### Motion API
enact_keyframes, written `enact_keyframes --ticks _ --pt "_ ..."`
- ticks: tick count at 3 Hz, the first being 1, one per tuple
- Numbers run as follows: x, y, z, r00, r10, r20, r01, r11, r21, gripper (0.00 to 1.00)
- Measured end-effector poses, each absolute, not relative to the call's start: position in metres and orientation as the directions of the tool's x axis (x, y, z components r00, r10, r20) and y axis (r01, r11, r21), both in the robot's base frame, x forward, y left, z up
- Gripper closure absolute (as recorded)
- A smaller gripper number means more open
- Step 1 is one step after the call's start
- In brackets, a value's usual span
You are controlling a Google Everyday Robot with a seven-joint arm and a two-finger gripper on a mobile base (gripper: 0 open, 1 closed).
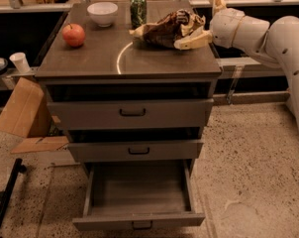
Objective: Pick brown chip bag from bottom drawer and place on counter
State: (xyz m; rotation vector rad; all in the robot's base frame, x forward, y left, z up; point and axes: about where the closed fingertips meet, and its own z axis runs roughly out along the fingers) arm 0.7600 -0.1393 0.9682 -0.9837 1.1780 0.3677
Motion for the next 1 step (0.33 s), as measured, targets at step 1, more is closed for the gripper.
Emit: enact_keyframes --ticks 1 --pt "0.7038 -0.1298 0.9979 0.450 -0.307 -0.838 -0.686 0.482 -0.545 0.00"
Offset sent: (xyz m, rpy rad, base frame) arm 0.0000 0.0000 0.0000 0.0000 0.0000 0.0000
